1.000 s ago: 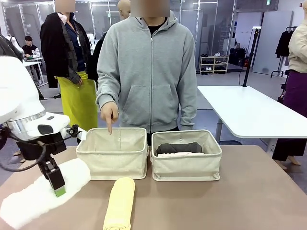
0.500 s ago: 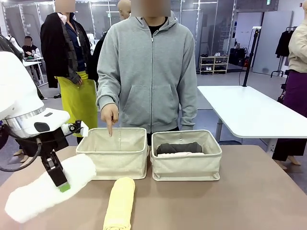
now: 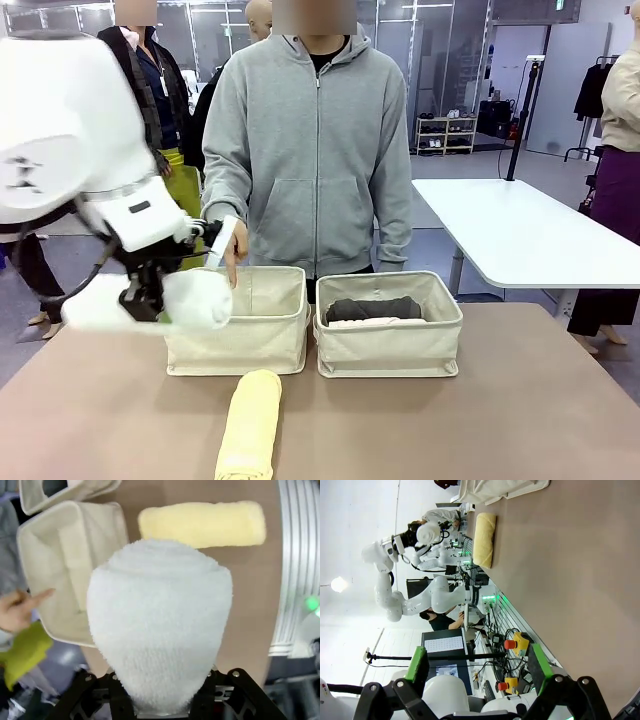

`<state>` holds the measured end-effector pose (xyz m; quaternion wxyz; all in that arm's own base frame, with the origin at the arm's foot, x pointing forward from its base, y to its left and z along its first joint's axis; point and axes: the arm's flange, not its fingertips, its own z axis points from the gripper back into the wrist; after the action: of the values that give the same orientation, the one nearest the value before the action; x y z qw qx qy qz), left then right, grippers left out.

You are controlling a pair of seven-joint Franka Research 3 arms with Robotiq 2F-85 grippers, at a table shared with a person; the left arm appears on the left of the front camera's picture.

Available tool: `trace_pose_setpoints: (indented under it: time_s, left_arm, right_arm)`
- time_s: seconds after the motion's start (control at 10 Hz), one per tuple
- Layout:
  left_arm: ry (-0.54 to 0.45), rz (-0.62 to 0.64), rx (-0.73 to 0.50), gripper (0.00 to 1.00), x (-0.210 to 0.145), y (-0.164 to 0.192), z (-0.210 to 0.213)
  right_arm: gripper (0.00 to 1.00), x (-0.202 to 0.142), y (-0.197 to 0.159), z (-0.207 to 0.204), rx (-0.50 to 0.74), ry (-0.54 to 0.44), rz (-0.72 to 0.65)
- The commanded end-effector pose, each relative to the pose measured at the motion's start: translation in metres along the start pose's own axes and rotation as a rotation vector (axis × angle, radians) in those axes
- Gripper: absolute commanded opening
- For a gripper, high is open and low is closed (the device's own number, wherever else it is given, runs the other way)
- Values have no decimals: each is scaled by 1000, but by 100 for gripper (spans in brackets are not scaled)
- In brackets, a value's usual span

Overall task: Divide the towels into two baskets.
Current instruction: Pick up one hotel-folded towel from the bottom of the table and place it in the Fabric basket indicated by the person.

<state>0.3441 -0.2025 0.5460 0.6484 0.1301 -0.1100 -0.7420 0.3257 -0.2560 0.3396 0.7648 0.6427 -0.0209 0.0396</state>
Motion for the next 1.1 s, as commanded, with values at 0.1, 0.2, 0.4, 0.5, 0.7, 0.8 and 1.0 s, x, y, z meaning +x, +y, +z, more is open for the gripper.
trace_pose_setpoints:
  time_s: [0.1,0.2,0.4,0.5,0.7,0.8,1.0]
  left_arm:
    - [-22,-112,65,40,-3,87,-37]
    - [-34,-138,67,40,-1,112,-52]
    - [-15,-106,35,40,5,154,-85]
    - [7,-88,18,40,8,167,-98]
    - [-32,-20,-10,40,17,190,-127]
    - [-40,-18,-13,40,20,196,-138]
    - [-18,32,-41,40,26,211,-175]
  right_arm:
    - [100,-2,3,-2,-13,-2,2]
    - [100,-2,3,-2,-13,-2,2]
    - [100,-2,3,-2,-13,-2,2]
    - [100,-2,3,-2,-13,-2,2]
    - [100,-2,3,-2,-13,-2,2]
    - [100,-2,3,-2,-13,-2,2]
    - [100,-2,3,-2,-13,-2,2]
